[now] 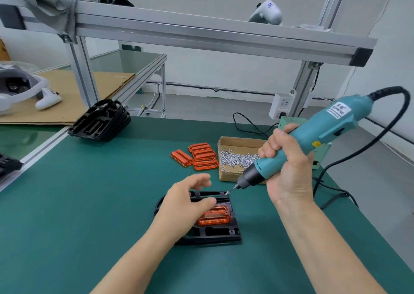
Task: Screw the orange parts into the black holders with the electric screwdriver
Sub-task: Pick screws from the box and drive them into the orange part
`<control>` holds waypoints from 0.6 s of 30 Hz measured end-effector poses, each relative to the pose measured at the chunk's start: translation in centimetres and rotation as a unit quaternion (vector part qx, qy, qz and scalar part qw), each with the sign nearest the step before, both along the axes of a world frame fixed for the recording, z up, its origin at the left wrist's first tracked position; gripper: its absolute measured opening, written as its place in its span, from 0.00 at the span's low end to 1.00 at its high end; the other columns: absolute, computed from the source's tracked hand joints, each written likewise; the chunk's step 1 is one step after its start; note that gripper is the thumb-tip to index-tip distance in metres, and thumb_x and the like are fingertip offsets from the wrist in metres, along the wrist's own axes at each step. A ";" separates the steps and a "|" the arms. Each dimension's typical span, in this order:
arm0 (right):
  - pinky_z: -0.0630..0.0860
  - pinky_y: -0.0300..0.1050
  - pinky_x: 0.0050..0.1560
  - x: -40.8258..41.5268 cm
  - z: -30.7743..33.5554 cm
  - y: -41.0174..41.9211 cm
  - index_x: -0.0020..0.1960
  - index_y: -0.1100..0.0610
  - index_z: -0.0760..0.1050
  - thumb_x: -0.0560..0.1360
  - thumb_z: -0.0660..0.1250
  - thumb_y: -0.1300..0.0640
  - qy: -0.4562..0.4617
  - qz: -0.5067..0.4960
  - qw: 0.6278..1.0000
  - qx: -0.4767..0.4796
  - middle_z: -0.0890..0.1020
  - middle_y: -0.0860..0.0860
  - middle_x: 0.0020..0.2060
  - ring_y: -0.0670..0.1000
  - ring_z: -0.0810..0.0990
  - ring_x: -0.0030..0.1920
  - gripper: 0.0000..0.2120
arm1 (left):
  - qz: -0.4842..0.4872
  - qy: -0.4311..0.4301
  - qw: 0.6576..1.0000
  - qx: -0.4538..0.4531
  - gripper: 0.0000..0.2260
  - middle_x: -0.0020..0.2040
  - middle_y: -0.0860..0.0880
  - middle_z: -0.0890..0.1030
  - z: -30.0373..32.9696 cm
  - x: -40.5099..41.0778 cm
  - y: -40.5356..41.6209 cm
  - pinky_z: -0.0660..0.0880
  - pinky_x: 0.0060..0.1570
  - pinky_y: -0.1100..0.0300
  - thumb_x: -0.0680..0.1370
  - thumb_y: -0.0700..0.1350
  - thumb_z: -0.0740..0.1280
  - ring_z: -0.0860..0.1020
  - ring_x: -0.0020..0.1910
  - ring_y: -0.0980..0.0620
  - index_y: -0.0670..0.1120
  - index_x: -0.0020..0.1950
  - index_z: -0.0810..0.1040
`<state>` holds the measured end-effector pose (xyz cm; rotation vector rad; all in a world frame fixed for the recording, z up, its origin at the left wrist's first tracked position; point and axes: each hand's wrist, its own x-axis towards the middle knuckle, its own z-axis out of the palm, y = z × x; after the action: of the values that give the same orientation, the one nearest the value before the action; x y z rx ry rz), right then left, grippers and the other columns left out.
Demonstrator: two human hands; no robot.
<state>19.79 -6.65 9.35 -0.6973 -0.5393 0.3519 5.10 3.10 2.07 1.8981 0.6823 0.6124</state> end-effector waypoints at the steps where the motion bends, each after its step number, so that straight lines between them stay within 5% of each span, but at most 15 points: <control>1: 0.69 0.39 0.29 0.0 -0.3 0.0 0.41 0.52 0.69 0.70 0.65 0.66 -0.008 0.001 1.000 -0.014 0.68 0.47 0.26 0.47 0.67 0.25 0.10 | -0.014 0.035 0.998 0.057 0.18 0.54 0.63 0.78 -0.1 -0.2 0.0 0.66 0.60 0.66 0.72 0.46 0.72 0.73 0.57 0.64 0.57 0.61 0.76; 4: 0.68 0.39 0.30 0.2 -1.1 0.1 0.42 0.53 0.69 0.70 0.65 0.65 -0.027 0.003 0.998 -0.054 0.68 0.48 0.26 0.47 0.67 0.25 0.09 | -0.087 0.104 0.975 0.178 0.20 0.56 0.62 0.76 -0.5 -0.4 -0.4 0.62 0.67 0.60 0.69 0.58 0.69 0.70 0.60 0.63 0.56 0.60 0.77; 9: 0.70 0.40 0.30 0.5 -2.3 0.4 0.41 0.51 0.71 0.69 0.67 0.64 -0.052 0.012 0.994 -0.100 0.70 0.48 0.26 0.48 0.68 0.25 0.09 | -0.153 0.210 0.922 0.287 0.23 0.68 0.65 0.66 -1.5 -0.3 -1.0 0.39 0.73 0.51 0.69 0.63 0.68 0.52 0.72 0.62 0.62 0.63 0.74; 18: 0.70 0.41 0.30 0.2 -3.1 1.1 0.44 0.55 0.69 0.69 0.67 0.64 -0.091 0.013 0.986 -0.139 0.70 0.50 0.27 0.49 0.68 0.25 0.09 | -0.158 0.213 0.908 0.324 0.20 0.71 0.64 0.64 -2.3 -0.1 -0.8 0.36 0.72 0.49 0.71 0.61 0.66 0.51 0.73 0.60 0.64 0.64 0.74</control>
<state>19.99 -5.54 6.26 -0.9994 -0.6814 0.3941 5.03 2.35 -0.26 2.7466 0.4381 0.2151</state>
